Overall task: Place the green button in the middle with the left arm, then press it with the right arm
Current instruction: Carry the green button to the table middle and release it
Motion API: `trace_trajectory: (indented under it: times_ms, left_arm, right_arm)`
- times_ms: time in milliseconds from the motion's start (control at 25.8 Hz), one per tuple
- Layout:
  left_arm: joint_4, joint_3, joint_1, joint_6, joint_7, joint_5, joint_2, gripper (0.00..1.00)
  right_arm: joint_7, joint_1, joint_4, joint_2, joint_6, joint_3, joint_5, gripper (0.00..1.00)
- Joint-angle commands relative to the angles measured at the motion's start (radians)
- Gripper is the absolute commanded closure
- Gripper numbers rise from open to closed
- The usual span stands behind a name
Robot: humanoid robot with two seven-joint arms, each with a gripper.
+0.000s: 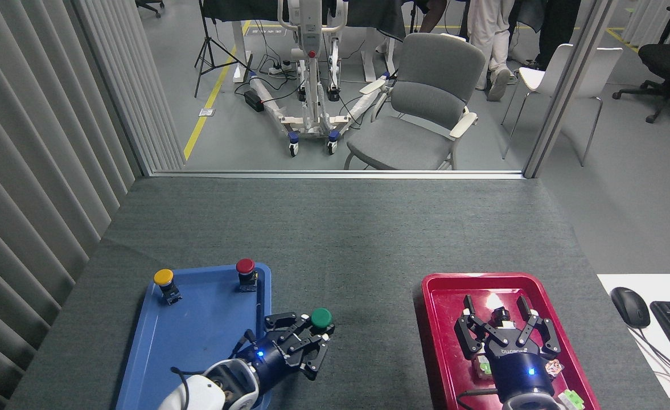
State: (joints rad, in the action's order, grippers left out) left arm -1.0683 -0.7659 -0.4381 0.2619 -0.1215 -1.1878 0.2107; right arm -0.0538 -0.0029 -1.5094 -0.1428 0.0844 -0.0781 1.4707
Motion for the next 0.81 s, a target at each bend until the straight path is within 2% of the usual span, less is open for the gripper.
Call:
trace_trajectory:
  times_ms: [0, 116, 310, 348, 387, 503, 542, 581, 774]
  left_arm:
    - [0.045, -0.066, -0.021, -0.069, 0.020, -0.001, -0.037, 1.00]
    - [0.090, -0.066, -0.021, -0.075, 0.020, -0.001, -0.063, 1.00]
    - [0.096, -0.066, -0.022, -0.075, 0.010, 0.002, -0.065, 1.00]
    - [0.096, -0.066, -0.021, -0.075, 0.008, 0.002, -0.065, 0.98]
    - [0.097, -0.066, -0.021, -0.075, 0.006, 0.002, -0.065, 0.86]
    - [0.097, -0.055, -0.021, -0.078, 0.006, 0.007, -0.065, 0.42]
    - [0.097, -0.050, -0.022, -0.078, 0.006, 0.011, -0.067, 0.23]
    - [0.097, -0.046, -0.022, -0.076, 0.006, 0.019, -0.067, 0.00]
    - [0.094, -0.044, -0.019, -0.062, 0.014, 0.030, -0.056, 0.00]
  right_arm:
    - [0.000, 0.000, 0.000, 0.003, 0.000, 0.000, 0.002, 0.00]
    - [0.000, -0.003, 0.002, 0.003, -0.002, 0.003, 0.002, 0.00]
    - [0.000, -0.003, 0.002, 0.005, 0.002, 0.003, 0.002, 0.00]
    - [0.000, -0.003, 0.002, 0.005, 0.002, 0.004, 0.002, 0.00]
    - [-0.001, -0.003, 0.002, 0.005, 0.002, 0.005, 0.002, 0.00]
    - [-0.001, -0.003, 0.002, 0.005, 0.003, 0.003, 0.000, 0.00]
    - [-0.001, -0.005, 0.002, 0.006, 0.003, 0.003, -0.001, 0.00]
    - [-0.001, -0.005, 0.002, 0.006, 0.003, 0.003, -0.001, 0.00]
    - [0.000, -0.005, 0.008, 0.005, 0.005, 0.003, -0.001, 0.00]
